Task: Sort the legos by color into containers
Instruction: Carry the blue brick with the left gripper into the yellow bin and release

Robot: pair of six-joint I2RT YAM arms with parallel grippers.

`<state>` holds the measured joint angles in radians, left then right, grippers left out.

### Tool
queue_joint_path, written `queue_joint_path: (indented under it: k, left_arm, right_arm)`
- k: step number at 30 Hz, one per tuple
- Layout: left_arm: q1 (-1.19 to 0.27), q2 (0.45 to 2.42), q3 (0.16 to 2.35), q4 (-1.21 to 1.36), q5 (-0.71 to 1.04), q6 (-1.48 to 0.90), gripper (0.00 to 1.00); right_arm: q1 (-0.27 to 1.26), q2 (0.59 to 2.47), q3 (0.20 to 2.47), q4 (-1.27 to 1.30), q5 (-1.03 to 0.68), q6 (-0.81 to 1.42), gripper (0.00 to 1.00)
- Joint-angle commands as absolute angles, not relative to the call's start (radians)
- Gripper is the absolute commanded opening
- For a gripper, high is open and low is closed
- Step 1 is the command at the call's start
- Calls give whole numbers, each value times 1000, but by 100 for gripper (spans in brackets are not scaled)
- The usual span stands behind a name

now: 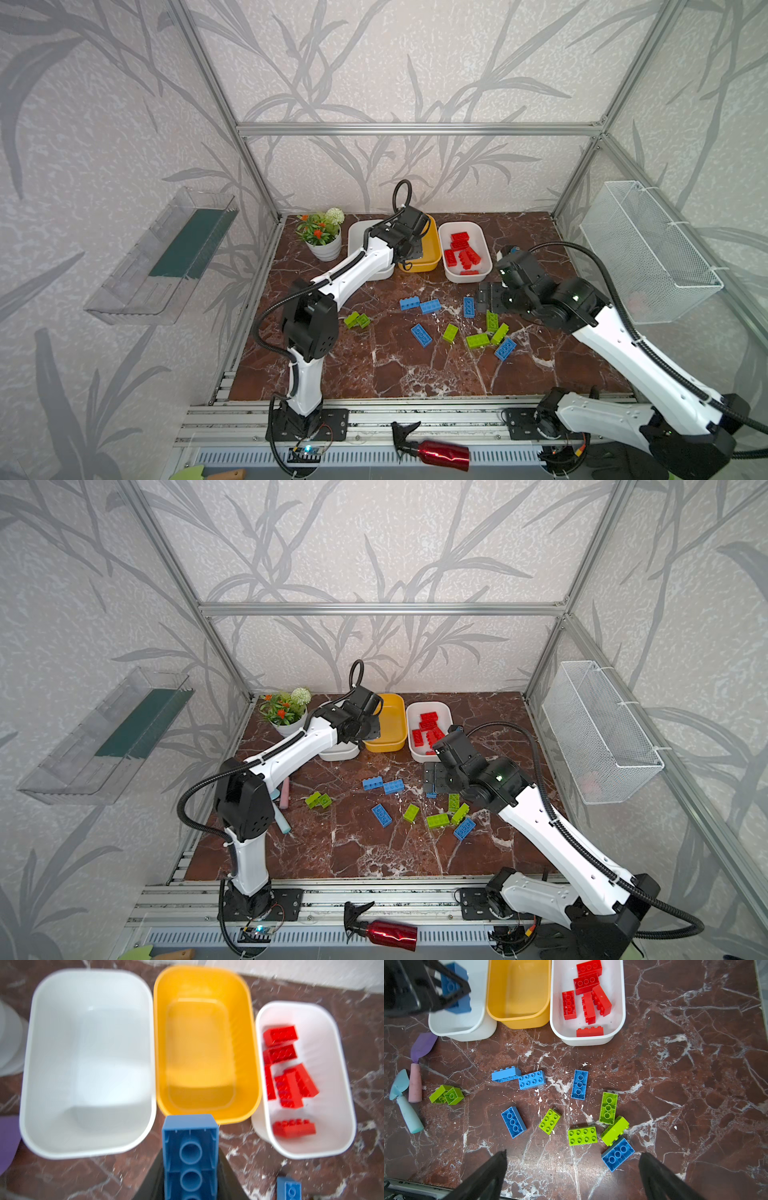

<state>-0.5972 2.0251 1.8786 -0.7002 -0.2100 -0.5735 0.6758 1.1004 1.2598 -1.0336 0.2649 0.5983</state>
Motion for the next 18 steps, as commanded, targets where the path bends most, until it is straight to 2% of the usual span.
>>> queue_joint_path:
  k: [1, 11, 13, 18]
  left_arm:
    - [-577, 2191, 2043, -783, -243, -508, 14]
    - [-514, 2579, 2597, -847, -245, -529, 16]
    - [-508, 2604, 2614, -807, -250, -523, 19]
    - [-497, 2631, 2595, -712, -215, -556, 32]
  right_arm:
    - [666, 1032, 1234, -1101, 316, 630, 99]
    - [624, 903, 1213, -1214, 381, 677, 99]
    - [610, 891, 1209, -1228, 384, 677, 99]
    - [566, 891, 1221, -1249, 370, 645, 99]
